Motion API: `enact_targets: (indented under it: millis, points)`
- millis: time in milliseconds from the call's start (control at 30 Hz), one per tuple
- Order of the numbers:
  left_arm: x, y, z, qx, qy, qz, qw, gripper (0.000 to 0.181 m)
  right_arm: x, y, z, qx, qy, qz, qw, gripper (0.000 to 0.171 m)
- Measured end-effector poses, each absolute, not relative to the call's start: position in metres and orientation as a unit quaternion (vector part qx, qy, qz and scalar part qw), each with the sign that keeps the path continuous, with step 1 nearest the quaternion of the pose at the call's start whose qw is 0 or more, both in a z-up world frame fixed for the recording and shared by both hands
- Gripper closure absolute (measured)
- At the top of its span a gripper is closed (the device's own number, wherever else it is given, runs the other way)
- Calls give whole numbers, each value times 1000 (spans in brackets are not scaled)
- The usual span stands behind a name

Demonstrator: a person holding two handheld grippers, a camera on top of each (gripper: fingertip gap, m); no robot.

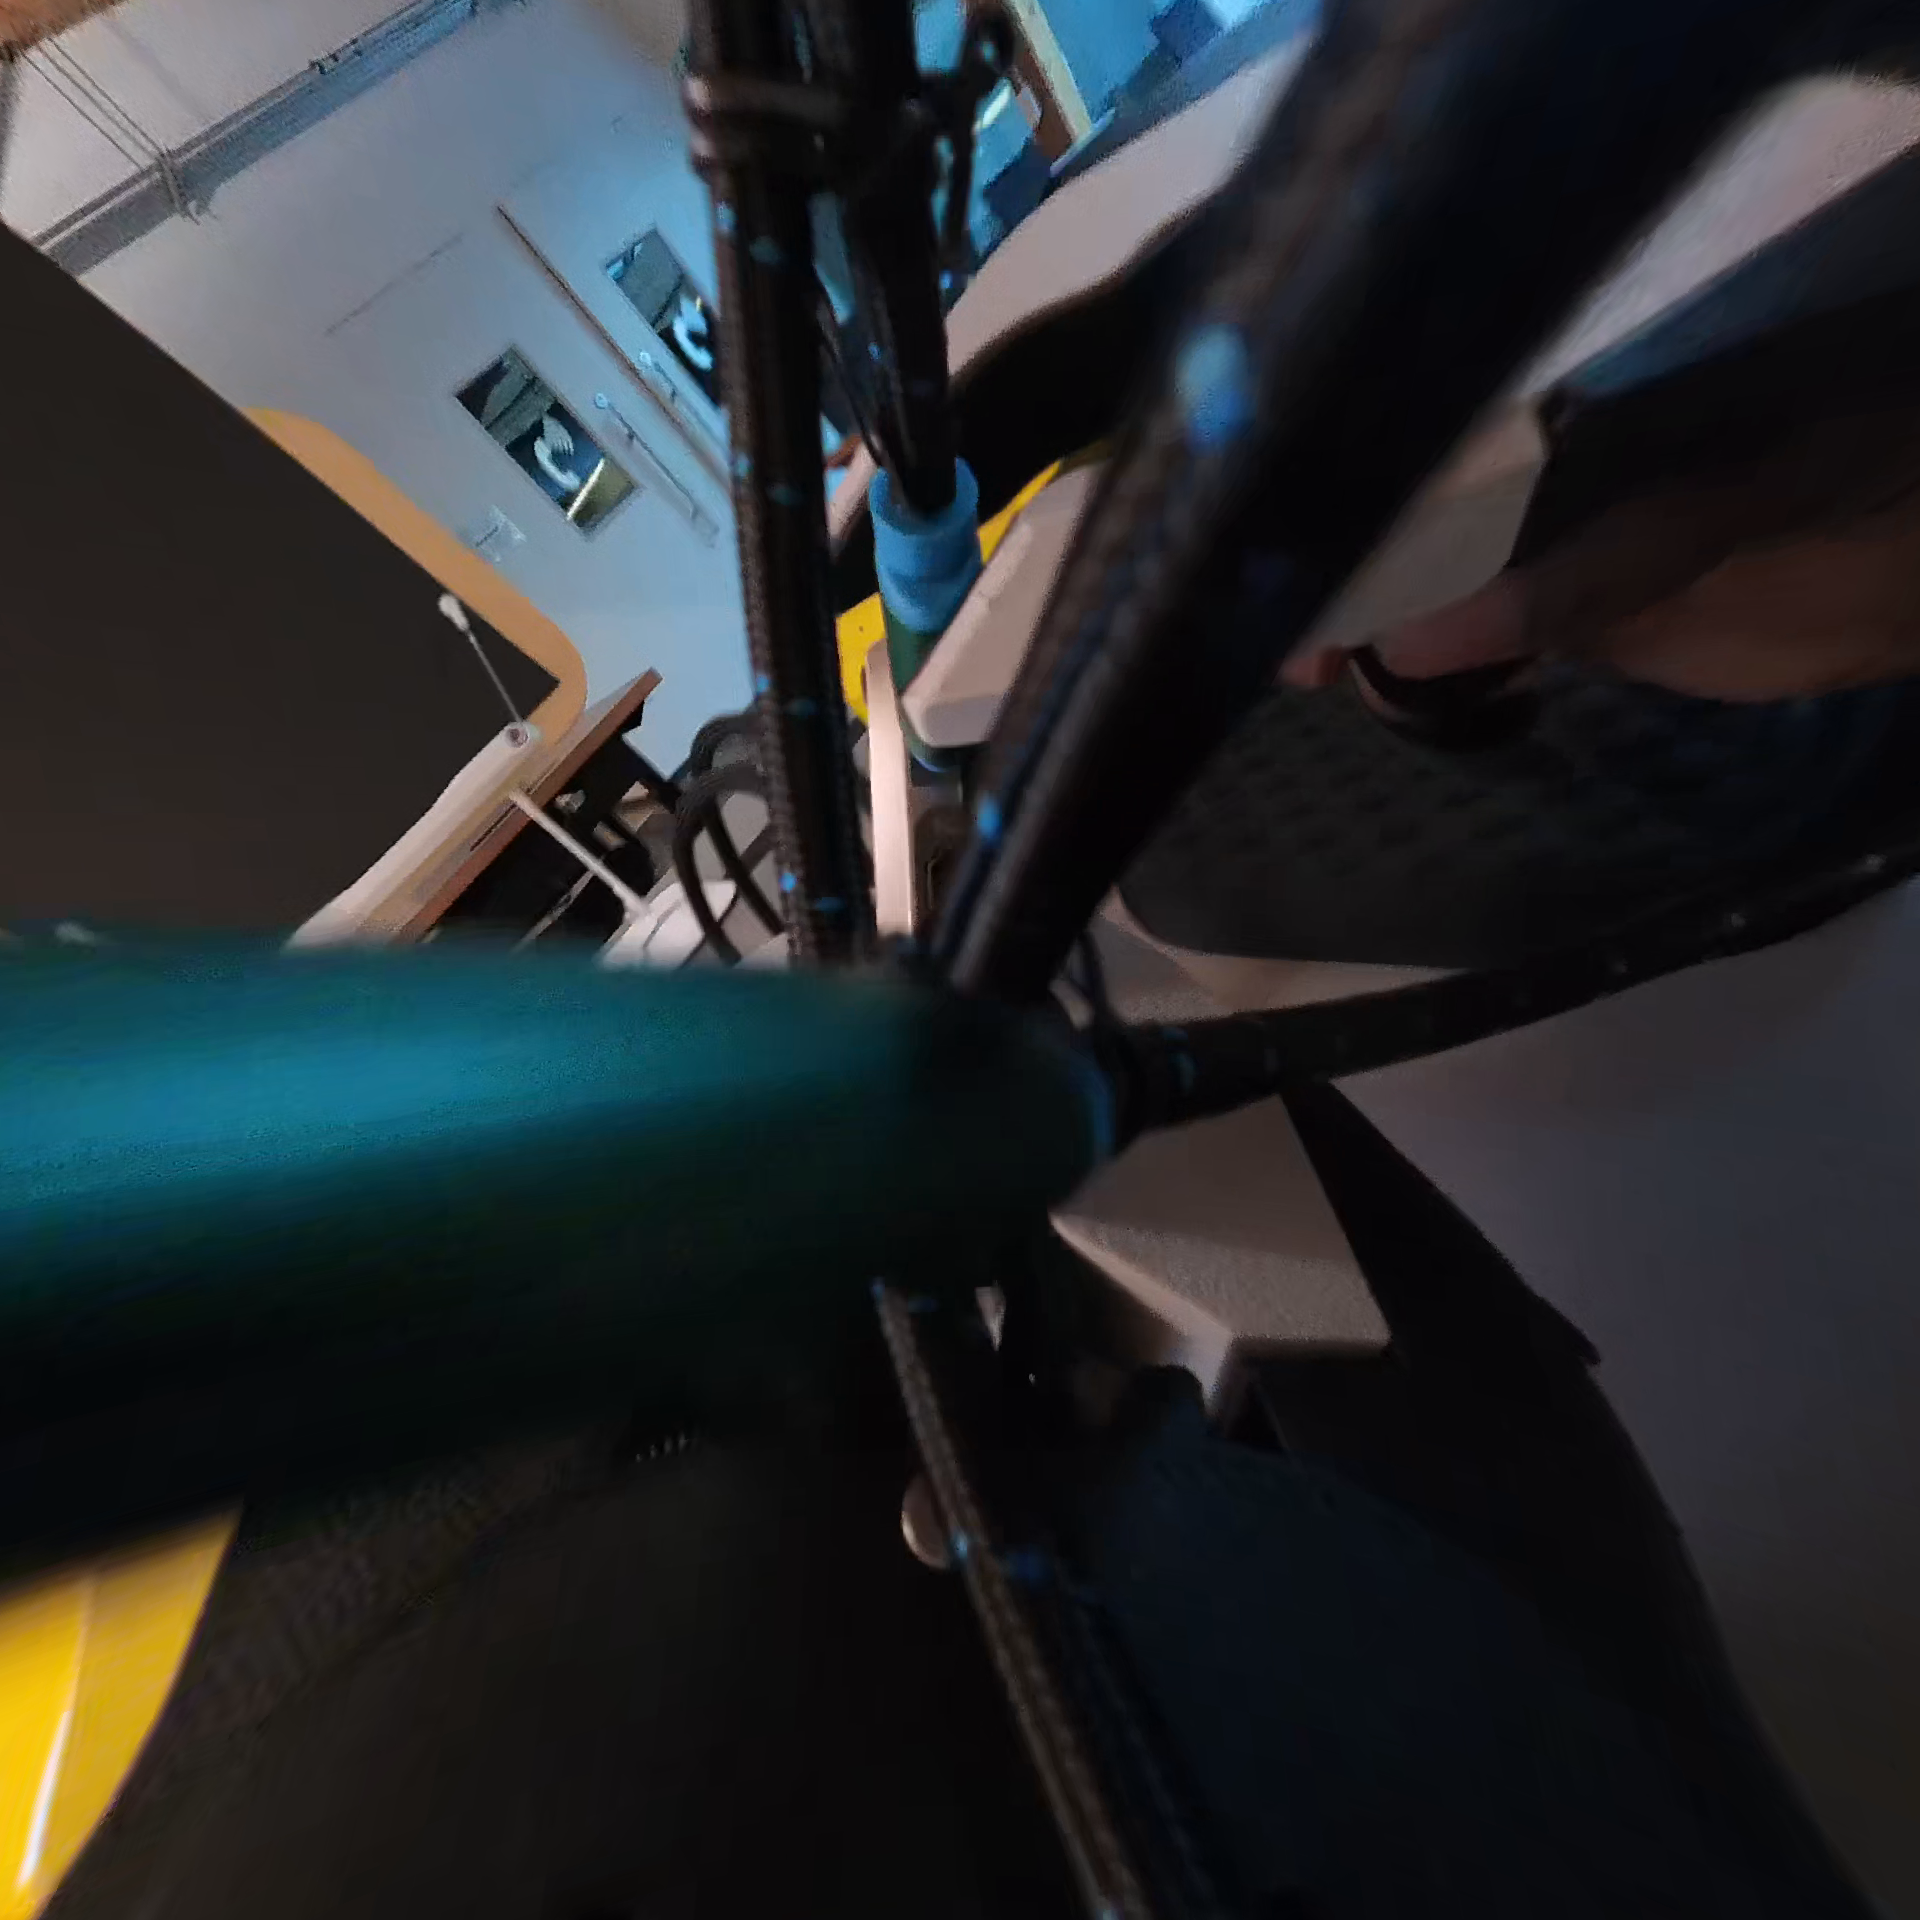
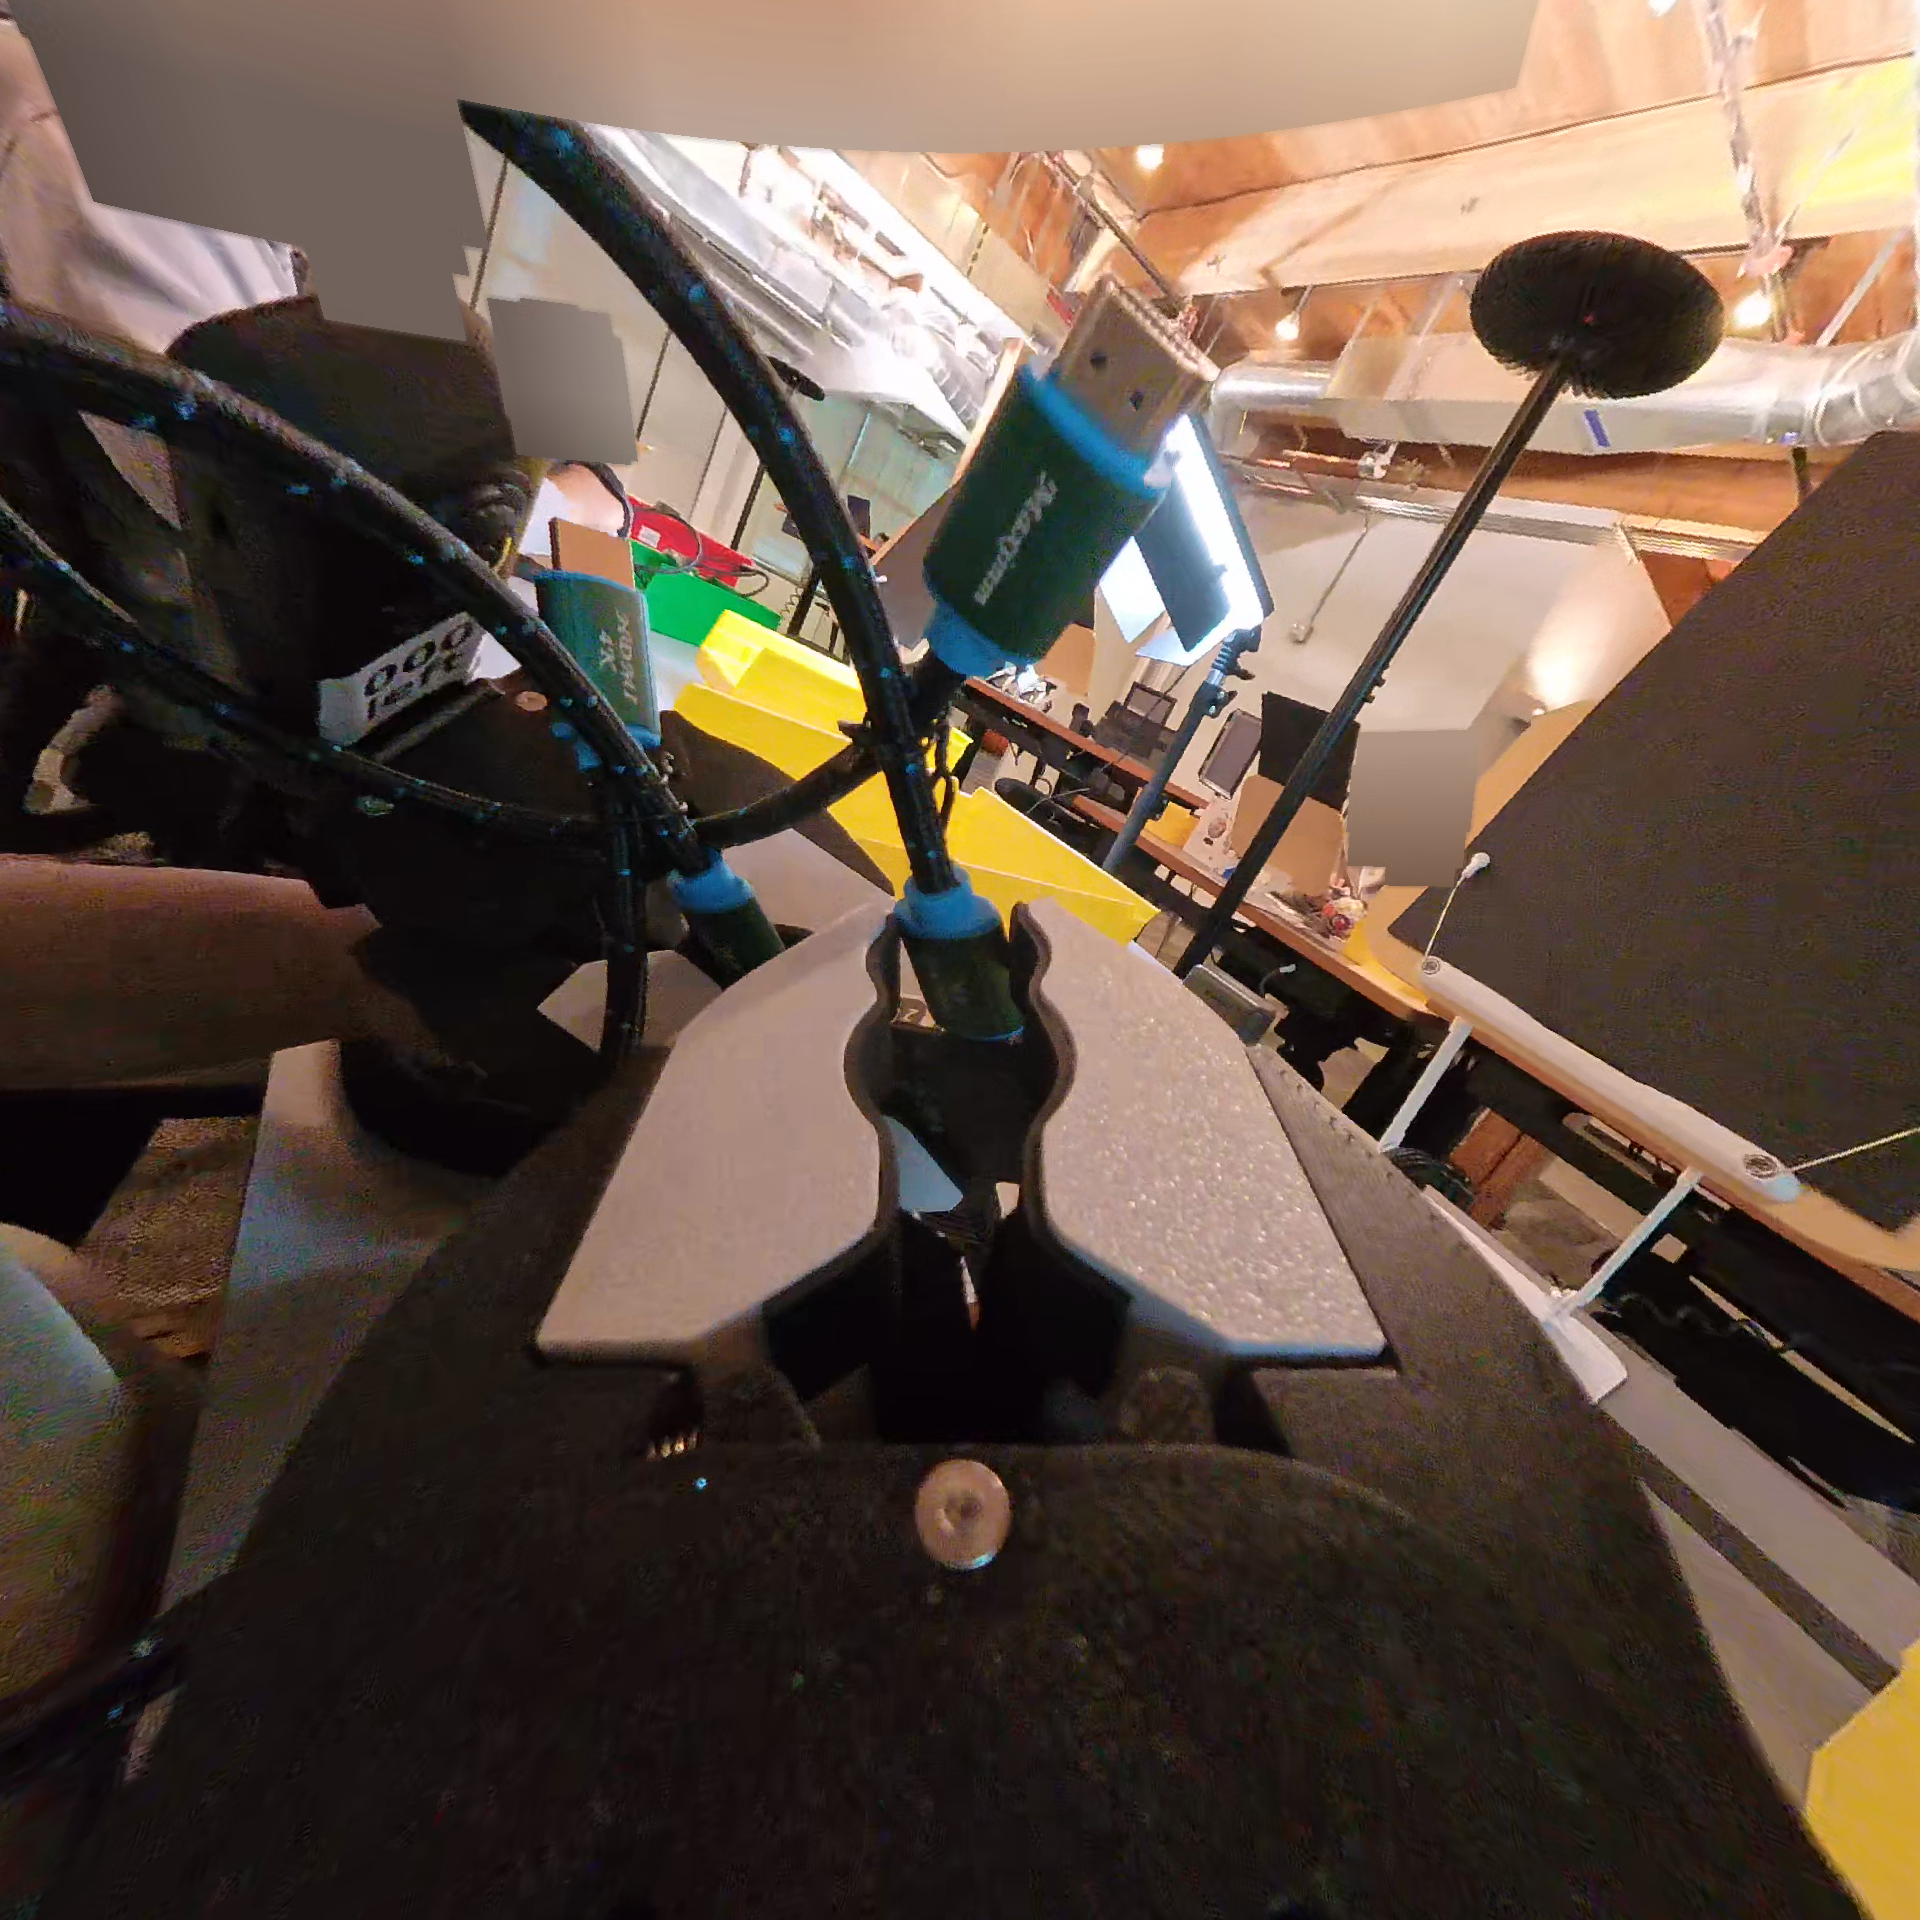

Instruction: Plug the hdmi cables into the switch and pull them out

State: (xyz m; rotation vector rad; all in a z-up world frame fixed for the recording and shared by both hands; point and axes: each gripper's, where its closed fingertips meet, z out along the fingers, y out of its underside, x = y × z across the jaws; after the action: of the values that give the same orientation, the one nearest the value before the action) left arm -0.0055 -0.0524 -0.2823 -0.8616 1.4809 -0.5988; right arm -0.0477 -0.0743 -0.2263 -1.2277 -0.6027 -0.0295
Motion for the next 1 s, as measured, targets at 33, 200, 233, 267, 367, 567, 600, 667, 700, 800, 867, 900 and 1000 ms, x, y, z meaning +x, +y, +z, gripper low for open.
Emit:
enact_targets:
  millis: [33, 200, 233, 267, 367, 567, 600, 667, 700, 800, 867, 900, 1000]
  points:
    - [-8, -58, -275, -359, 638, -288, 618, 158, -48, -75, -224, -563, -281, -9, 777, 152]
    - [-58, -70, -209, -264, 530, -531, 606, 119, -5, -103, -178, -479, -181, 118, 851, 152]
    - [-70, -63, -194, -250, 485, -567, 617, 110, 8, -106, -170, -461, -141, 155, 862, 151]
    - [-78, -58, -184, -234, 451, -575, 641, 99, 18, -108, -164, -445, -99, 197, 868, 151]
    - [-81, -57, -173, -213, 400, -534, 714, 91, 41, -106, -160, -400, 25, 313, 861, 152]
    - [-68, -91, -159, -225, 361, -497, 756, 114, 63, -77, -180, -396, 178, 377, 818, 152]
    - [-56, -88, -166, -260, 382, -500, 733, 107, 61, -73, -182, -407, 180, 376, 813, 152]
    - [-33, -80, -185, -334, 423, -534, 652, 92, 52, -65, -183, -439, 163, 360, 807, 152]
    - [-26, -74, -193, -364, 430, -548, 618, 91, 45, -62, -184, -458, 147, 352, 803, 152]
    - [-15, -76, -209, -392, 460, -583, 543, 142, 17, -50, -186, -514, 92, 327, 787, 152]
    - [-20, -67, -209, -413, 426, -610, 525, 154, 8, -44, -184, -542, 65, 304, 781, 152]
    - [-24, -62, -206, -425, 394, -648, 495, 156, 4, -43, -183, -554, 36, 294, 778, 153]
    - [-43, -31, -196, -415, 256, -750, 446, 161, 7, -41, -185, -590, 10, 249, 768, 132]
